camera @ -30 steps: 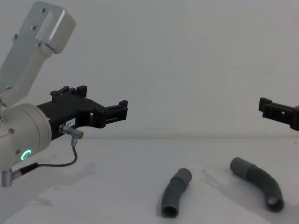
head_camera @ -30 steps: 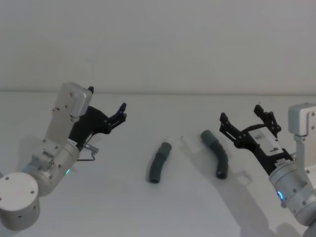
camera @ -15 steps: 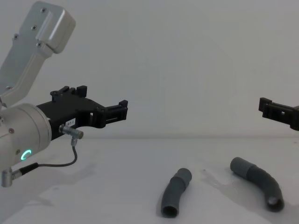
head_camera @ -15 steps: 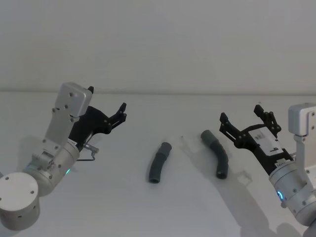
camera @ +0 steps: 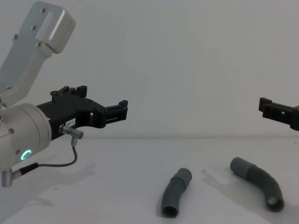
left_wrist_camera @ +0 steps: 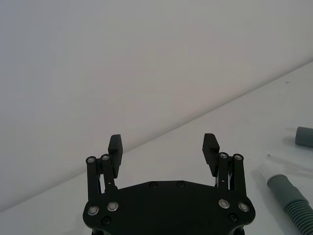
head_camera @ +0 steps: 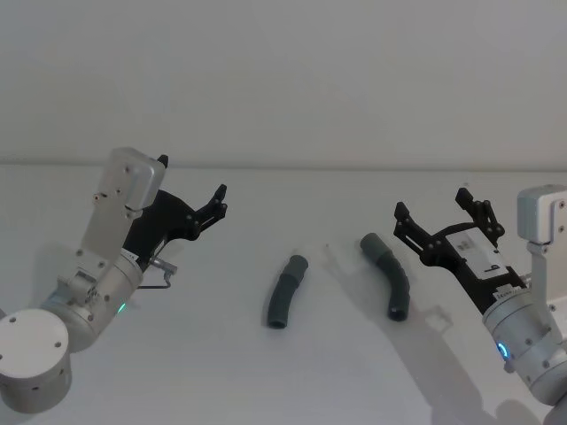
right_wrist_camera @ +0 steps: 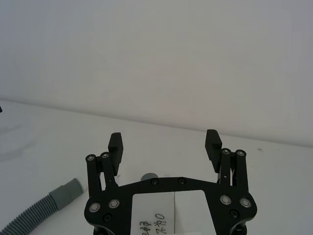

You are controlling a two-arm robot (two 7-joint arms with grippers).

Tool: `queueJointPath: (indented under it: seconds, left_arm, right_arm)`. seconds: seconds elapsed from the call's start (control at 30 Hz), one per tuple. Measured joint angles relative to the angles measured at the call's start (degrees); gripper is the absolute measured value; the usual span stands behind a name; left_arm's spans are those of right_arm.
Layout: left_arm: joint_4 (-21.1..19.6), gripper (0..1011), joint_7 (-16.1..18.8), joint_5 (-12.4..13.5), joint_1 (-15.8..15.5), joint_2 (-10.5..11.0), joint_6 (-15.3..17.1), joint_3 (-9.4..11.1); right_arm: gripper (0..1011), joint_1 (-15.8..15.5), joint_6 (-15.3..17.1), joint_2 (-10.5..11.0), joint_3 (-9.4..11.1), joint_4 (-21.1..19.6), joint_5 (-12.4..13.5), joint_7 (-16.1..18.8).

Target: Use both hands to pick up one end of the pipe from the table, align the ends, and insert them.

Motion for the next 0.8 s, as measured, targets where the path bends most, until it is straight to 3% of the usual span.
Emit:
queueJointPath:
  seconds: [0.3,0.5,0.8]
  left_arm:
    - [-0.8,1000,-0.1,0.0,0.2,0.3,1.0,-0.1]
    - [-3.2,1000,-1.7,-0.7,0.9,1.7,4.7,-0.4]
    - [-7.3,1000,-7.1,-3.7,1.3,5.0,11.9,-1.0]
  right_arm:
    - [1000,0.0,0.0,0.0,0.0,0.0,0.0,0.0]
    - [1000,0.0,0.0,0.0,0.0,0.0,0.0,0.0]
    - [1000,0.0,0.0,0.0,0.0,0.0,0.0,0.0]
